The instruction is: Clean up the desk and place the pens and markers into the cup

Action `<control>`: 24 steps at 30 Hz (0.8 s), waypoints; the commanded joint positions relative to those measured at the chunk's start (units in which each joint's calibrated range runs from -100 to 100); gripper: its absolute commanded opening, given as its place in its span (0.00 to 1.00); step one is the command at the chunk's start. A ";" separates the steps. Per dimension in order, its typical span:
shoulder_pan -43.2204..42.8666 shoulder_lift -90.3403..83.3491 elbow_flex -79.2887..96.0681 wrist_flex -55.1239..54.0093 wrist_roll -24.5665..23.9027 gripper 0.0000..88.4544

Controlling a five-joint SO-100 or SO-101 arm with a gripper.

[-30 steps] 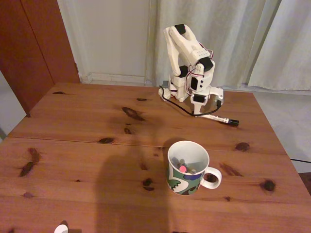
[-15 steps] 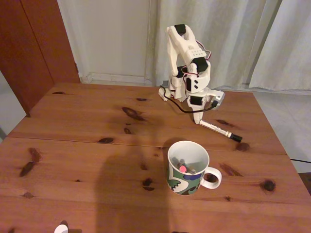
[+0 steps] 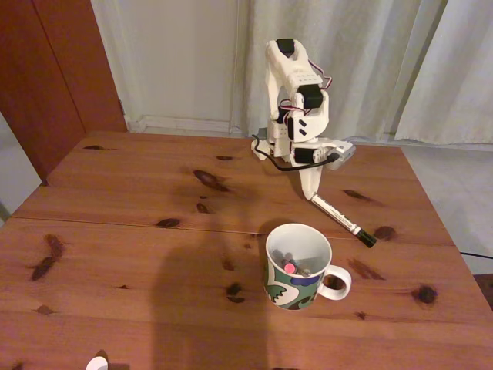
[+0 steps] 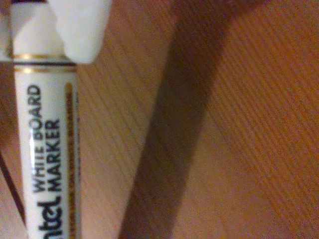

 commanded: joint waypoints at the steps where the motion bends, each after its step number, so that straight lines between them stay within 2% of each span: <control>1: 0.18 -1.12 -0.29 -1.44 0.46 0.01; 4: -0.46 -1.04 -0.20 -1.44 -0.32 0.01; 6: -0.86 -1.04 -0.11 -1.44 -2.58 0.01; 13: -11.08 -1.70 4.31 -1.44 -9.91 0.01; 24: -16.63 -1.20 5.21 -1.44 -14.00 0.03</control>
